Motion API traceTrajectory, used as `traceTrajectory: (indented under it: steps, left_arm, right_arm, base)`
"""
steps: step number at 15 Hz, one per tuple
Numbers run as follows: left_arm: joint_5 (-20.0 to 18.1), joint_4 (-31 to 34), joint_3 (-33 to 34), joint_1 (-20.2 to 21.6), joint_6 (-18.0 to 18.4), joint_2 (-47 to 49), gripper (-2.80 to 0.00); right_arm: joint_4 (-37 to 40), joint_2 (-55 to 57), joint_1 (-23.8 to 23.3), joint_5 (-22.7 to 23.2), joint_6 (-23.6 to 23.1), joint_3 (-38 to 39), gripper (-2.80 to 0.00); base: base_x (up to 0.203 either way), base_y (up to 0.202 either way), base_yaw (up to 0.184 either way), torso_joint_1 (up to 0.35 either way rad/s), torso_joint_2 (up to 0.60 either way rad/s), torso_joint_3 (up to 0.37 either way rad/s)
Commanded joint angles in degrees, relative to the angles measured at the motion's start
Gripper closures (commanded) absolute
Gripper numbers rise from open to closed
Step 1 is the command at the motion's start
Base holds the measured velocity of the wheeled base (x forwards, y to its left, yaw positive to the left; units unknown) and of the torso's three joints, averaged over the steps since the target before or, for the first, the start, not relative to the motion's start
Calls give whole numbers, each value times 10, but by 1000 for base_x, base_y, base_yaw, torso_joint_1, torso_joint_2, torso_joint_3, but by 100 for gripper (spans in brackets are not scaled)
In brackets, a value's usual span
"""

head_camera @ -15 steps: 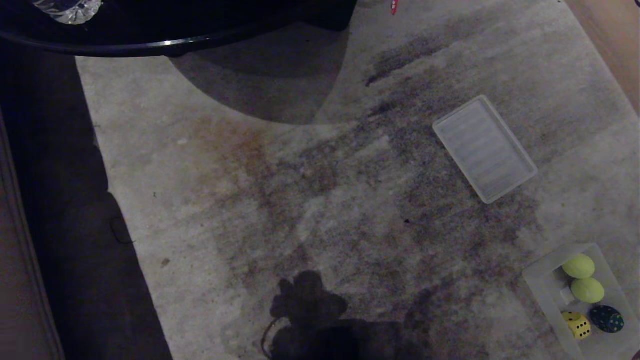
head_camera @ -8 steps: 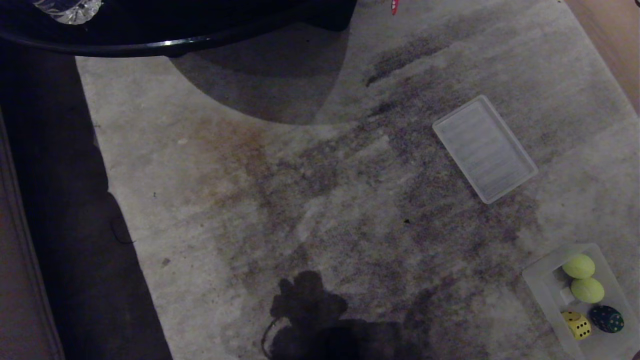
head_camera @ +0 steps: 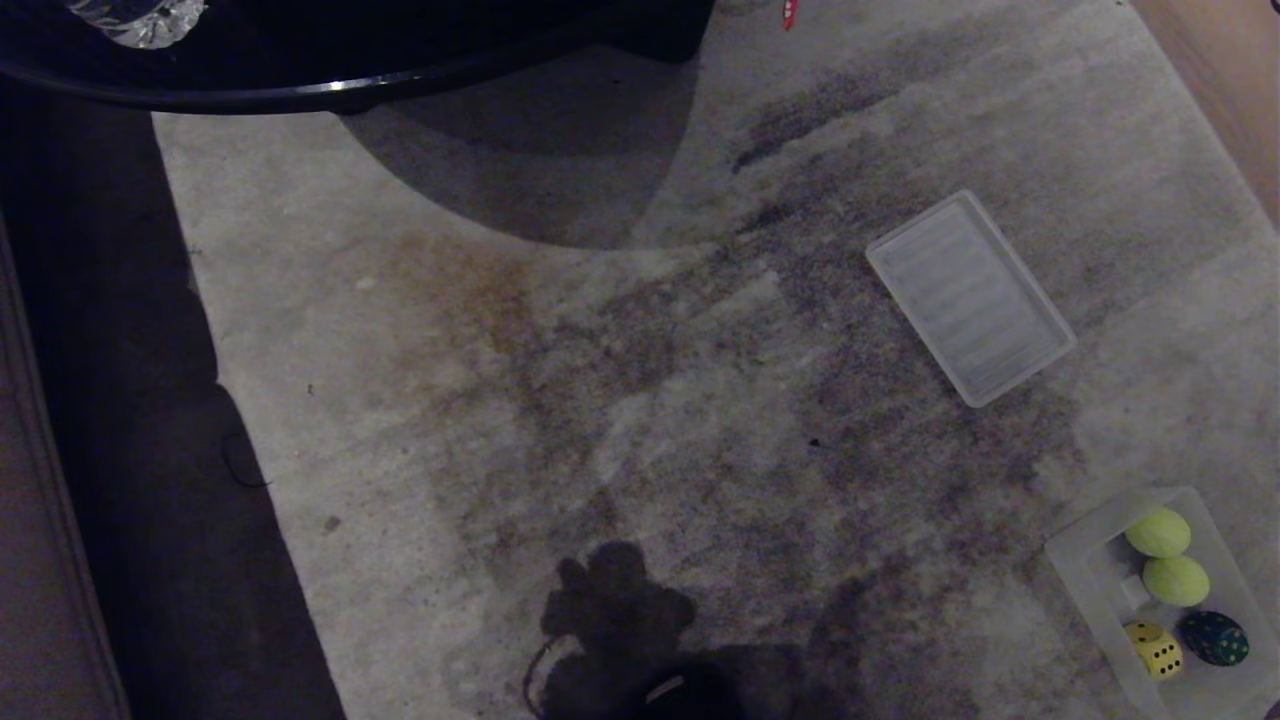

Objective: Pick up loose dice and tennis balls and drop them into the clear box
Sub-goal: Put the toys in the box

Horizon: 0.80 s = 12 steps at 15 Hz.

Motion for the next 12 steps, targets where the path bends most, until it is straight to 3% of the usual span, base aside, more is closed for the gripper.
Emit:
traceTrajectory:
  steps: [1, 12]
  left_arm:
    - [1, 0, 1, 0, 0, 0, 0]
    - [1, 0, 1, 0, -1, 0, 0]
  right_arm:
    - [1, 2, 0, 0, 0, -1, 0]
    - [1, 2, 0, 0, 0, 0, 0]
  base:
    - [1, -1, -56, 6, 2, 3]
    - [2, 9, -152, 1, 2, 2]
